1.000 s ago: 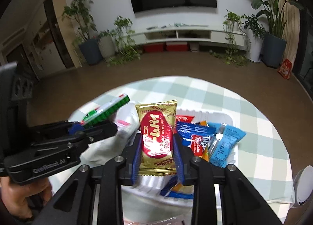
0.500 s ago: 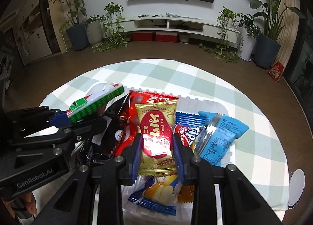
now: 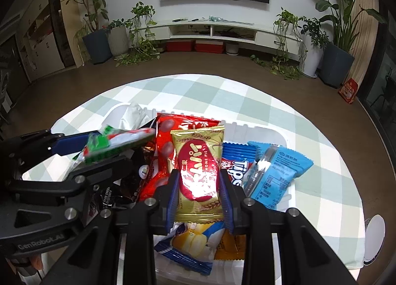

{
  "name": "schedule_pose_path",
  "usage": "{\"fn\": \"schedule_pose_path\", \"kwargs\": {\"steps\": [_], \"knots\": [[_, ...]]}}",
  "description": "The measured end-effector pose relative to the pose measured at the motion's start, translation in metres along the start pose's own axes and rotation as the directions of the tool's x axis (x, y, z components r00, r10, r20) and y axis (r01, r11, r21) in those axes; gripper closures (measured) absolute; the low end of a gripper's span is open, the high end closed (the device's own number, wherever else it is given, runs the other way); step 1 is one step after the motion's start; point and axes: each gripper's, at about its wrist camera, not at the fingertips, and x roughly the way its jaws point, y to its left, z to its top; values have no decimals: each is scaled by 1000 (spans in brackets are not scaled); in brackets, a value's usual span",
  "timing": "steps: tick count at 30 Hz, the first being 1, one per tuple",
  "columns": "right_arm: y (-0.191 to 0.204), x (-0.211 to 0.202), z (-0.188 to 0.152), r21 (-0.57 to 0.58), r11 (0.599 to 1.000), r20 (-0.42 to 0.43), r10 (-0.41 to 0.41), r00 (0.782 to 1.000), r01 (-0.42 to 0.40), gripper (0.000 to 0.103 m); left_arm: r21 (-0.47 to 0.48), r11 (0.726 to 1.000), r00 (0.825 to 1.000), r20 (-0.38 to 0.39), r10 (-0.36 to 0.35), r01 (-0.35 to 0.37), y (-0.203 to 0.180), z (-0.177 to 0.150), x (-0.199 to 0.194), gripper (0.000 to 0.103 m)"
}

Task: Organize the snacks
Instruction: 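Lower both snacks into the tray and open both grippers, then withdraw both grippers from the tray toward the last loose snacks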

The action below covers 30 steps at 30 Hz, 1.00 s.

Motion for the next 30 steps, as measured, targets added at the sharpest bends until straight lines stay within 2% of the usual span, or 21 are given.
{"fn": "schedule_pose_path", "kwargs": {"steps": [6,8,10,12,15,19,23,25,30], "knots": [[2,-2,-1,-4,1000,3,-1,1000,1,67,9,1000,1000,5,4,-4,1,-2,-4,44],[2,-4,-1,-3,1000,9,-7,1000,7,60,2,1000,1000,17,8,-8,3,-3,-8,40],[0,-6,-1,5,1000,13,-7,1000,7,49,-5,1000,1000,24,9,-9,4,-5,-12,33],[-3,-9,-1,12,1000,20,-5,1000,4,44,-5,1000,999,37,8,-7,5,-6,-17,21],[-3,-13,-1,16,1000,31,1,1000,-1,35,4,1000,999,49,4,-5,3,-9,-25,18],[-2,-16,-1,20,1000,29,7,1000,-8,32,12,1000,998,58,21,-22,2,-13,-32,17],[-1,-22,-2,18,1000,44,4,999,-5,28,-4,1000,997,69,31,-31,6,-17,-38,5],[-2,-25,-2,23,1000,56,0,998,-1,24,-10,999,996,78,32,-31,7,-19,-42,4],[-8,-38,-6,41,999,79,-3,997,0,22,-5,999,995,90,41,-40,7,-29,-52,1]]}}
